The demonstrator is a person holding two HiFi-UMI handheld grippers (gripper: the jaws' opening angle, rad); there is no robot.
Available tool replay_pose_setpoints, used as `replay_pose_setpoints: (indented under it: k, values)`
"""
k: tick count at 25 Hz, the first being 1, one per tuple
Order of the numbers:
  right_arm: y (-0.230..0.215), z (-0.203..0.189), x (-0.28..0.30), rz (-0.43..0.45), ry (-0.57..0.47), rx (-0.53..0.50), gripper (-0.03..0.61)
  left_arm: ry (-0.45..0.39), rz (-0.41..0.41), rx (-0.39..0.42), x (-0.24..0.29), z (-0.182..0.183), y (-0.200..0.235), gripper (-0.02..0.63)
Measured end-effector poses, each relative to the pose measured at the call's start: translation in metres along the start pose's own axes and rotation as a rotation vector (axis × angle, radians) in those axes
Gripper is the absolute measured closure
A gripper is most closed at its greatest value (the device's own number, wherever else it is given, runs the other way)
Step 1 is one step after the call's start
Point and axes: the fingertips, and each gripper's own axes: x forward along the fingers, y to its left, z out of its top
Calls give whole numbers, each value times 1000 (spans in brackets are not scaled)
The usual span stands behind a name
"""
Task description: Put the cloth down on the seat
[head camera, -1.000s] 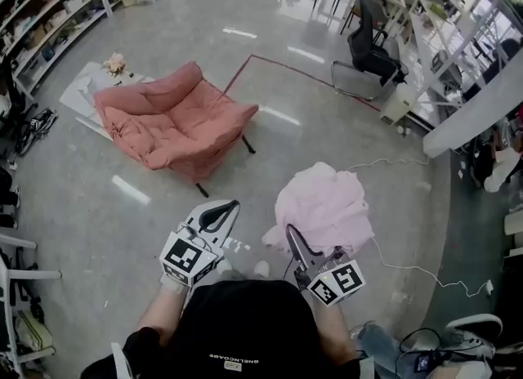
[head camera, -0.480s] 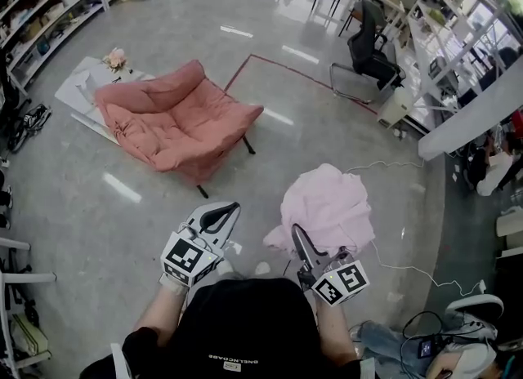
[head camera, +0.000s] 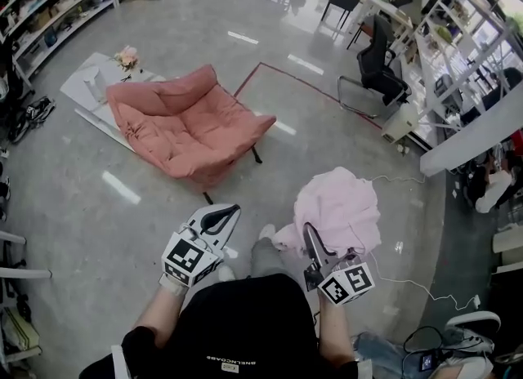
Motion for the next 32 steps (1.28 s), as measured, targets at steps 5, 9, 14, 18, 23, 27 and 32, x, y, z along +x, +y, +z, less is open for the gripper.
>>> replay_pose_setpoints:
  k: [5,9,14,18,23,27,32]
  values:
    - [-7,-4,39,16,-7,-2,402,-1,30,6,3,-2,34,598]
    - [-25,4,67,31,-4,22,402,11,54,4,16,3,54,598]
    - [-60,9,111,48,7,24,402,25,71,-3,54,4,88,598]
    - [-97,19,148,56,16,44,402,29,78,-3,95,11,114,598]
    - [-139,31,199,73,32,61,402,52,86,-7,146,18,154,600]
    - [-171,41,242,90,49,67,402,52,95,-22,187,34,187,598]
    - [-215,55,292,120,61,76,402,61,123,-28,237,45,224,598]
